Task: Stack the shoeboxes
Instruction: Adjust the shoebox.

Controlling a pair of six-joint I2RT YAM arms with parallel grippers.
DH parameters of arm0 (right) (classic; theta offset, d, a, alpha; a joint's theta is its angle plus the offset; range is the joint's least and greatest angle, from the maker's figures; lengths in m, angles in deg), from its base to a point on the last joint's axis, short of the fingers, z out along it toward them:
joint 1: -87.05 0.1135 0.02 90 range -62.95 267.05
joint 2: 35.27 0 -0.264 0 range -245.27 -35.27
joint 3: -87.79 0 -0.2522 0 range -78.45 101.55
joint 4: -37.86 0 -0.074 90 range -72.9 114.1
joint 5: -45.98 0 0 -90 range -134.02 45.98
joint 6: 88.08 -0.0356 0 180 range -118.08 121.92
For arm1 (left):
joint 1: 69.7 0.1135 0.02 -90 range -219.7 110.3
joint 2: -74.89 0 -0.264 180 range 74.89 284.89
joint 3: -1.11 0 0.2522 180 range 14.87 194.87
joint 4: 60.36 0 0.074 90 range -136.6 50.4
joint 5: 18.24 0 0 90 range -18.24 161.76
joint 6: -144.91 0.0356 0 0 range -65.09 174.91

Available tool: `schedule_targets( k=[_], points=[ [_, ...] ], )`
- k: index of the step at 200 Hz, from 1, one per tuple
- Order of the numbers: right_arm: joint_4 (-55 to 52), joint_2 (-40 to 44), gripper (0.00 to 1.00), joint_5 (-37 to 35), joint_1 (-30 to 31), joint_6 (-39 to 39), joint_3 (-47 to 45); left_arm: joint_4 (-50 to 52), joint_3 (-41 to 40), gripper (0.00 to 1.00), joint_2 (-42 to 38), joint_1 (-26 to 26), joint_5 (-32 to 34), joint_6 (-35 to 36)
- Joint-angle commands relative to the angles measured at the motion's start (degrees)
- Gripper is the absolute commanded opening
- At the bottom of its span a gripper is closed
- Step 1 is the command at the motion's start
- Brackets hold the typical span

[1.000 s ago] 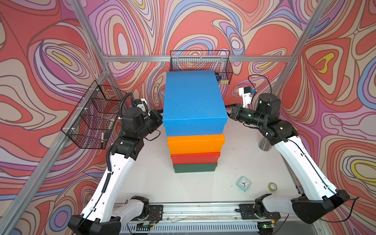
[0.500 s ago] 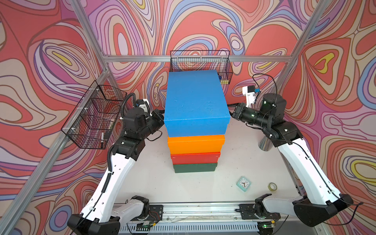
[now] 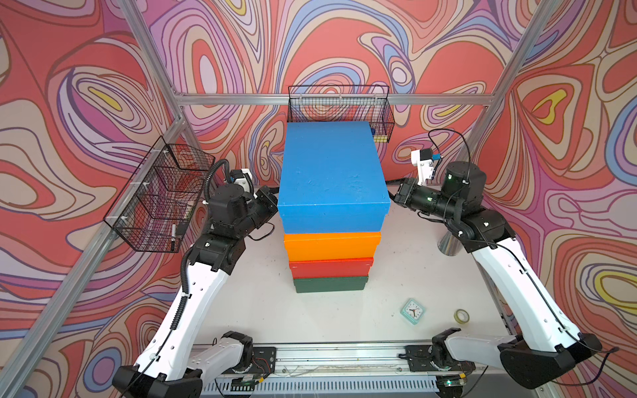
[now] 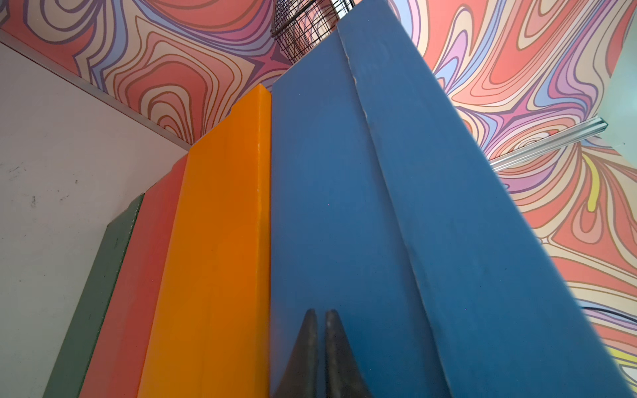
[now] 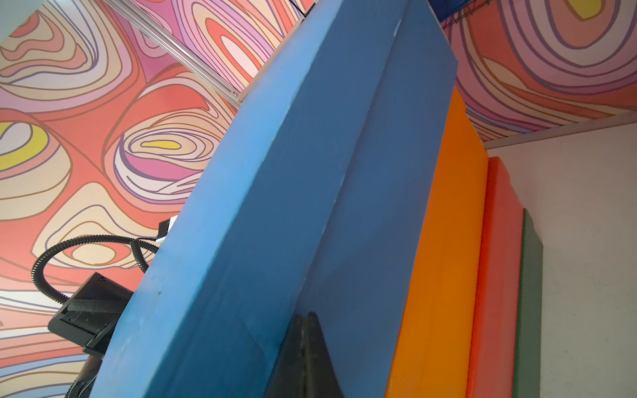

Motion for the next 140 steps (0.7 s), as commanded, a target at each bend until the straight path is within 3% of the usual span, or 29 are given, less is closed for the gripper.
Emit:
schedule_targets(
  k=[1,140],
  points=[
    [1.4,0.8,0.02,3.7,0.9,-0.4,-0.8,-1.4,0.1,0.10,-1.6,-1.1,-2.0,0.0],
    [2.1,1.3,0.02,3.4,0.9,-1.5,-0.8,1.9,-1.3,0.10,-2.6,-1.1,-1.6,0.6]
  ],
)
